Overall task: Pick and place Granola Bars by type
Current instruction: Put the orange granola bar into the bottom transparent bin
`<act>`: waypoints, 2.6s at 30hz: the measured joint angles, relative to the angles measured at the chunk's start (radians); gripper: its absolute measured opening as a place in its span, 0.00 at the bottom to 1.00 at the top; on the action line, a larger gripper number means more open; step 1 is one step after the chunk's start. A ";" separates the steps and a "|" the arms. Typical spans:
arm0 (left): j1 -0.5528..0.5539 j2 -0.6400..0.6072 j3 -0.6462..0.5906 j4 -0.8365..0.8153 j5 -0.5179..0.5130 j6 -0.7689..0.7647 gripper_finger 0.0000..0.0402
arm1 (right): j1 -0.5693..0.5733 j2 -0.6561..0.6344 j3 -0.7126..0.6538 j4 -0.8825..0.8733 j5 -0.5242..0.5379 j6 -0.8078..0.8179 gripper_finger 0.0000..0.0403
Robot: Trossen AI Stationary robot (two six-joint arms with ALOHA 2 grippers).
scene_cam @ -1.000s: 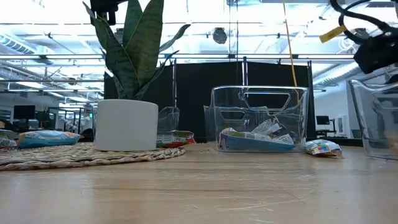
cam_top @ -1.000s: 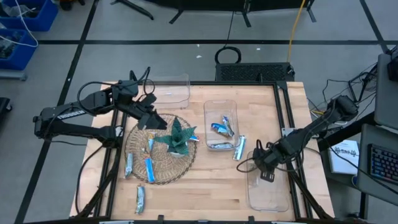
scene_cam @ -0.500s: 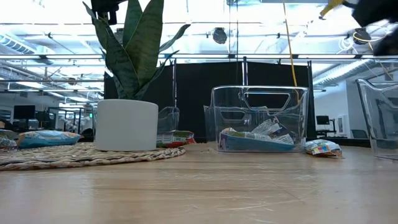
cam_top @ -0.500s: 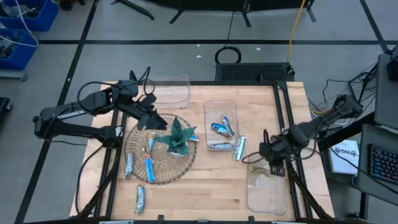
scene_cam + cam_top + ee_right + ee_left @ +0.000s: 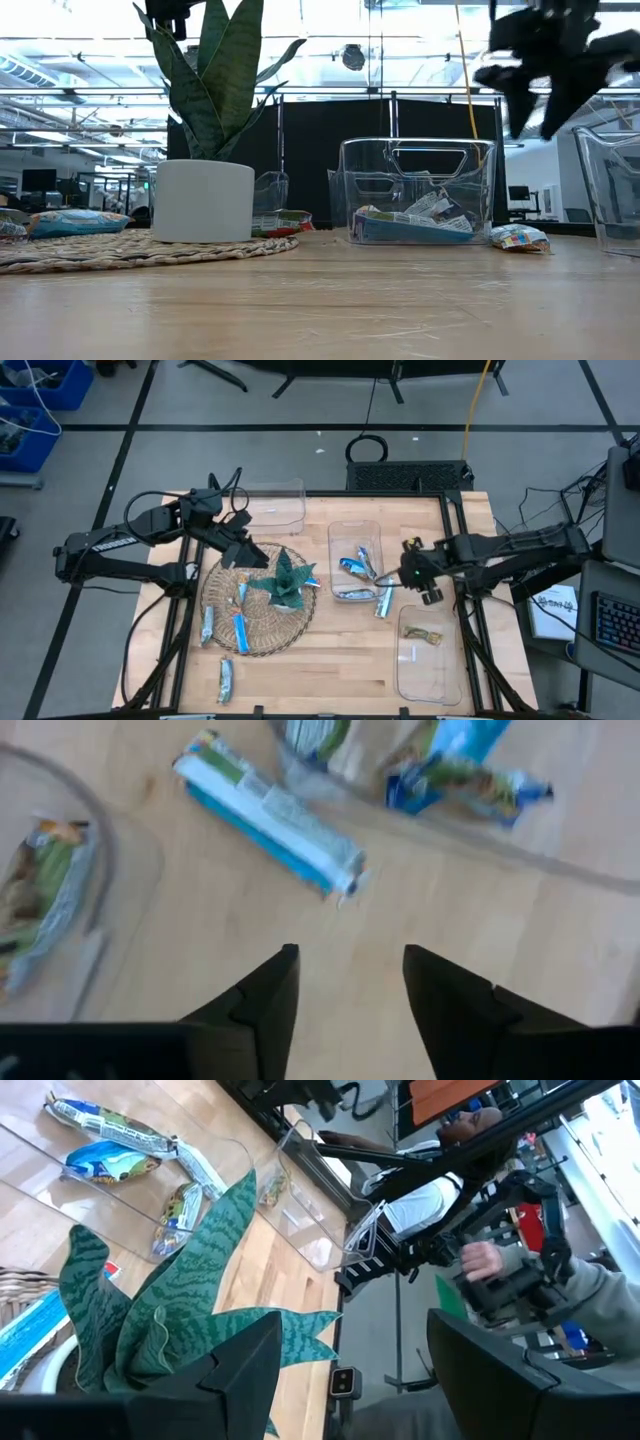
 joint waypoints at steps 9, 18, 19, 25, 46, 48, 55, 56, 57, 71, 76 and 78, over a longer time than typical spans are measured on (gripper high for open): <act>0.000 0.000 0.000 0.000 -0.015 -0.034 0.63 | -0.073 0.109 -0.125 0.195 -0.101 -0.247 0.46; 0.000 0.000 0.000 -0.001 -0.049 -0.054 0.63 | -0.133 0.200 -0.156 0.320 -0.220 -0.445 0.44; 0.000 0.000 0.000 -0.001 -0.052 -0.059 0.63 | -0.138 0.210 -0.156 0.332 -0.234 -0.466 0.44; 0.000 0.000 0.000 -0.002 -0.053 -0.061 0.63 | -0.147 0.251 -0.156 0.360 -0.266 -0.581 0.48; 0.000 0.000 0.000 -0.002 -0.074 -0.091 0.63 | -0.151 0.378 -0.156 0.439 -0.304 -0.644 0.47; 0.000 0.000 0.000 -0.002 -0.079 -0.096 0.63 | -0.151 0.378 -0.157 0.439 -0.303 -0.645 0.44; 0.000 0.000 0.000 -0.001 -0.079 -0.106 0.63 | -0.151 0.369 -0.163 0.426 -0.253 -0.644 0.17; 0.000 0.000 0.000 -0.001 -0.079 -0.106 0.63 | -0.151 0.363 -0.163 0.419 -0.235 -0.643 0.12; 0.000 0.000 0.000 -0.001 -0.079 -0.106 0.63 | -0.151 0.356 -0.163 0.413 -0.217 -0.644 0.07; 0.001 0.000 0.000 0.000 -0.077 -0.076 0.63 | -0.078 0.012 0.035 -0.118 0.072 -0.189 0.00; 0.001 0.000 0.000 0.000 -0.079 -0.083 0.63 | 0.076 -0.011 0.272 -0.390 0.060 0.254 0.00; -0.001 -0.005 0.000 -0.011 -0.082 -0.081 0.63 | 0.157 -0.009 0.341 -0.438 0.023 0.406 0.00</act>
